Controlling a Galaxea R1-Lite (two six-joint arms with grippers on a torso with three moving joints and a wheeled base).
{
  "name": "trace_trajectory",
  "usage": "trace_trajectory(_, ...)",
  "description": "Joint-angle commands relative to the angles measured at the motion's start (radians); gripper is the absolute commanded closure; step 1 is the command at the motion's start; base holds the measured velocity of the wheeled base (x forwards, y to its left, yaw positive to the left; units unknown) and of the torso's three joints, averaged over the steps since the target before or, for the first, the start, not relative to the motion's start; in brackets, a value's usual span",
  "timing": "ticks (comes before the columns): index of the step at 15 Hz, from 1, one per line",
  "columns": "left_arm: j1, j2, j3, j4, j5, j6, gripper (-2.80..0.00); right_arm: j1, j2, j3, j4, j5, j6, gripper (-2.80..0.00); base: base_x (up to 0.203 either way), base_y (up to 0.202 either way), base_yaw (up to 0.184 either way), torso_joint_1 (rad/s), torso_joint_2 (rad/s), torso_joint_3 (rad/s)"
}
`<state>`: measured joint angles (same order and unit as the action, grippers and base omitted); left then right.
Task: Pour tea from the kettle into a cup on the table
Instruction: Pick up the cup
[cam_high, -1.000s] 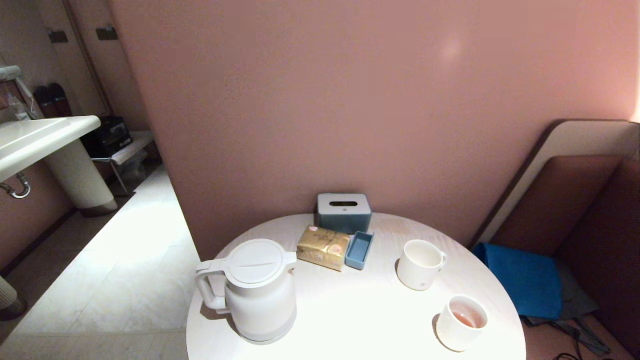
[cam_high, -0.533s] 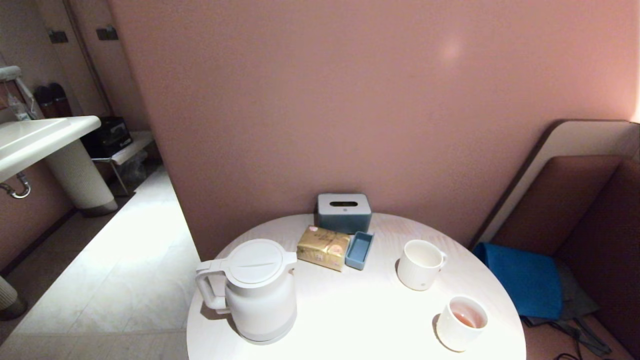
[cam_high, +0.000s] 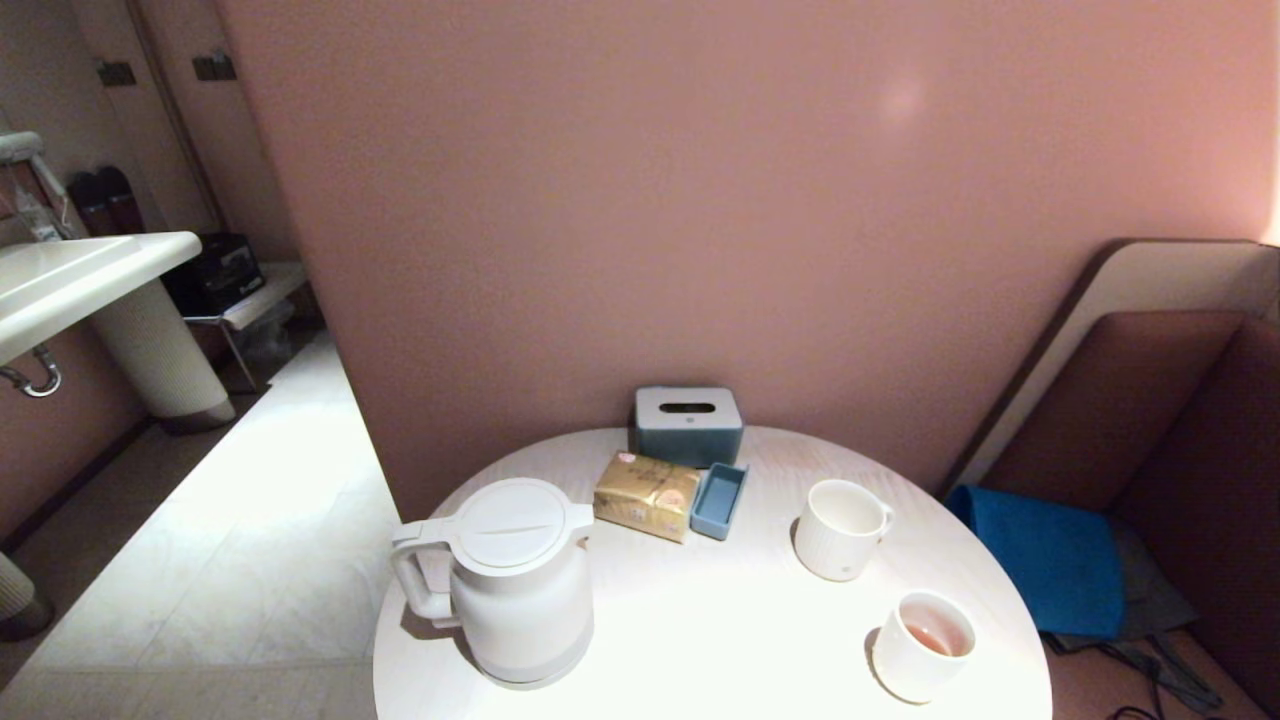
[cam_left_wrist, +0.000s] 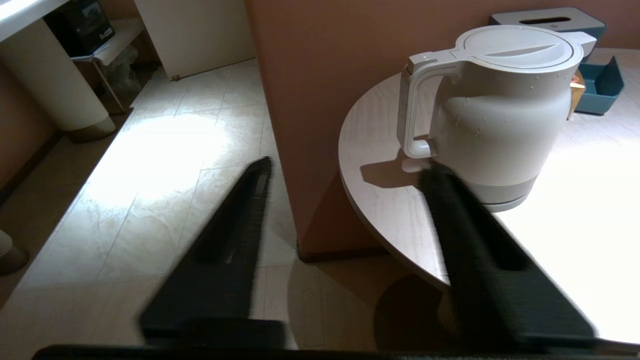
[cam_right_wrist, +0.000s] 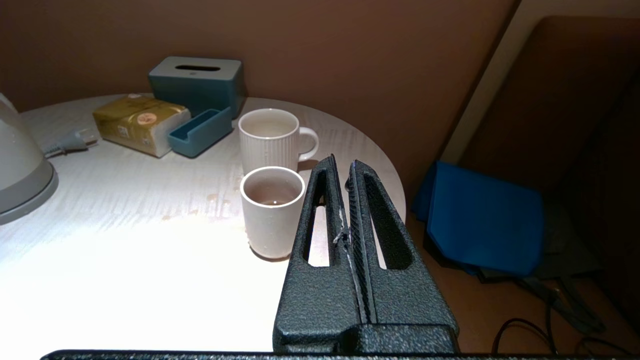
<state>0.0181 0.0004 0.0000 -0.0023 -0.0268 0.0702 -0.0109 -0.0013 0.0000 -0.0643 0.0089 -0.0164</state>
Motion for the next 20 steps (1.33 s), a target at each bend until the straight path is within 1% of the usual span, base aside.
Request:
trace_trajectory(1,0.0,0.0,0.0,-0.001,-0.001,0.0,0.0,0.0,0.001,0.0,-0.001,0.0,0.0,0.0,0.0,0.0,0.0,0.0,0.0,0.0)
trace_trajectory(6,0.0,0.0,0.0,-0.001,-0.001,-0.001,0.0,0.0,0.001,0.0,-0.001,0.0,0.0,0.0,0.0,0.0,0.0,0.0,0.0,0.0)
trace_trajectory(10,0.0,0.0,0.0,-0.001,-0.001,-0.025,0.0,0.0,0.001,0.0,0.0,0.0,0.0,0.0,0.0,0.0,0.0,0.0,0.0,0.0)
trace_trajectory(12,0.0,0.0,0.0,-0.001,0.005,-0.047,0.0,0.0,0.001,0.0,-0.002,0.0,0.0,0.0,0.0,0.0,0.0,0.0,0.0,0.0)
trace_trajectory(14,0.0,0.0,0.0,-0.002,0.025,-0.06,0.0,0.0,0.001,0.0,0.0,0.002,-0.009,0.0,0.0,0.0,0.0,0.0,0.0,0.0)
trace_trajectory(15,0.0,0.0,0.0,-0.002,0.028,-0.089,0.0,0.0,0.001,0.0,0.001,0.004,-0.011,0.0,0.0,0.0,0.0,0.0,0.0,0.0)
trace_trajectory(18,0.0,0.0,0.0,-0.002,0.028,-0.087,0.0,0.0,0.001,0.0,0.0,0.0,0.003,0.0,0.0,0.0,0.0,0.0,0.0,0.0)
trace_trajectory(19,0.0,0.0,0.0,-0.002,0.028,-0.087,0.0,0.0,0.001,0.0,-0.002,-0.003,0.025,0.0,0.0,0.0,0.0,0.0,0.0,0.0)
trace_trajectory(20,0.0,0.0,0.0,-0.002,0.028,-0.087,0.0,0.0,0.001,0.0,-0.008,-0.006,0.012,0.0,0.0,0.0,0.0,0.0,0.0,0.0)
